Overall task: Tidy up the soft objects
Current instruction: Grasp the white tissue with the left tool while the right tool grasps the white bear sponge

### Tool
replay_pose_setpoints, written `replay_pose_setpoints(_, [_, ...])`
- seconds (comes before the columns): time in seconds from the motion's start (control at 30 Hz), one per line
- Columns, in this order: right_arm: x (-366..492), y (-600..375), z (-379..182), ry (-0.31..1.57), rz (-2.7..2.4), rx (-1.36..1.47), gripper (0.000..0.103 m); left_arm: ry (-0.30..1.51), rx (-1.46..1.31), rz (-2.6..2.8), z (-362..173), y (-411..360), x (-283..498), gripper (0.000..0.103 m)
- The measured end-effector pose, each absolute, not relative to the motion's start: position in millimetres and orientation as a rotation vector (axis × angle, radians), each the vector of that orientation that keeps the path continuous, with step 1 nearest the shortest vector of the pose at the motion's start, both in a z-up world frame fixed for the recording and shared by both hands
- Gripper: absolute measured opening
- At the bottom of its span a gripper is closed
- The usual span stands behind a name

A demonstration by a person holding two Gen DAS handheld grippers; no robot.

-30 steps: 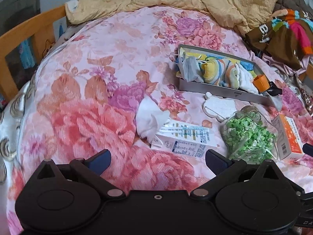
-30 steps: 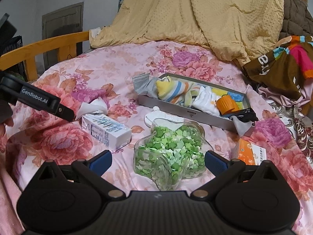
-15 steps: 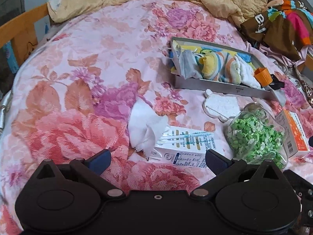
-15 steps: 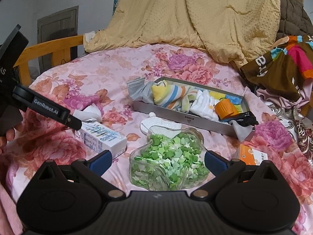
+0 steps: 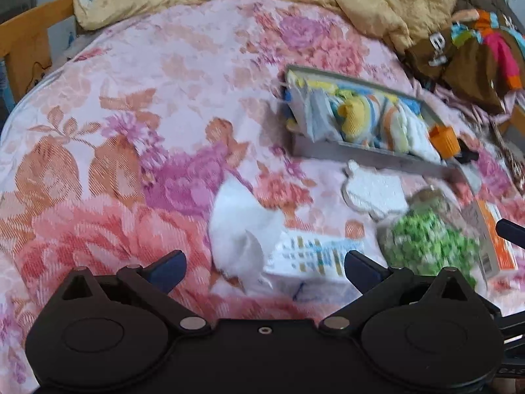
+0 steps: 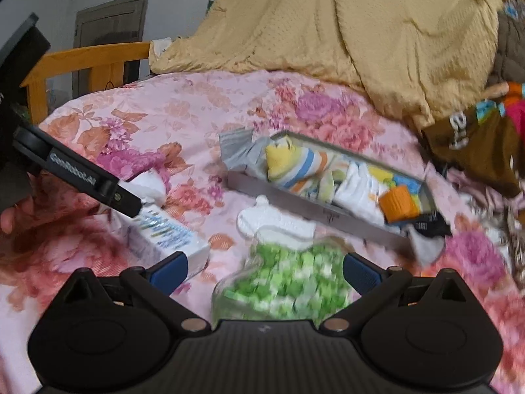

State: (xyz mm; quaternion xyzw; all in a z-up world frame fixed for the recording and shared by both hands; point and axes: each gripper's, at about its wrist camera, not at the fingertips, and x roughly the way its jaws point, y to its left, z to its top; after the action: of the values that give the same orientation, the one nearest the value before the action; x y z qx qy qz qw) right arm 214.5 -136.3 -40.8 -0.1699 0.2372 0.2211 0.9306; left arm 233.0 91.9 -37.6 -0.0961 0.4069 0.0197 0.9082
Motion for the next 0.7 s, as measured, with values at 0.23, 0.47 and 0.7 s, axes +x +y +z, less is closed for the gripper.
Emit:
replay_pose_setpoints(0.23, [245,-117,-49,0.477,0.46,-0.401,0.102,0.83,-0.233,0.038,-45,101,243,0.102])
replay_pose_setpoints(0.47, [264,-107,-63,0.521,0.473,-0.439,0.102,0.809,-0.263,0.009,-55,107,248,0.097])
replay_pose_setpoints(0.7, [285,-97,-65,0.595,0.493,-0.433,0.102,0.796,-0.239,-0.055,-61,106,250,0.08])
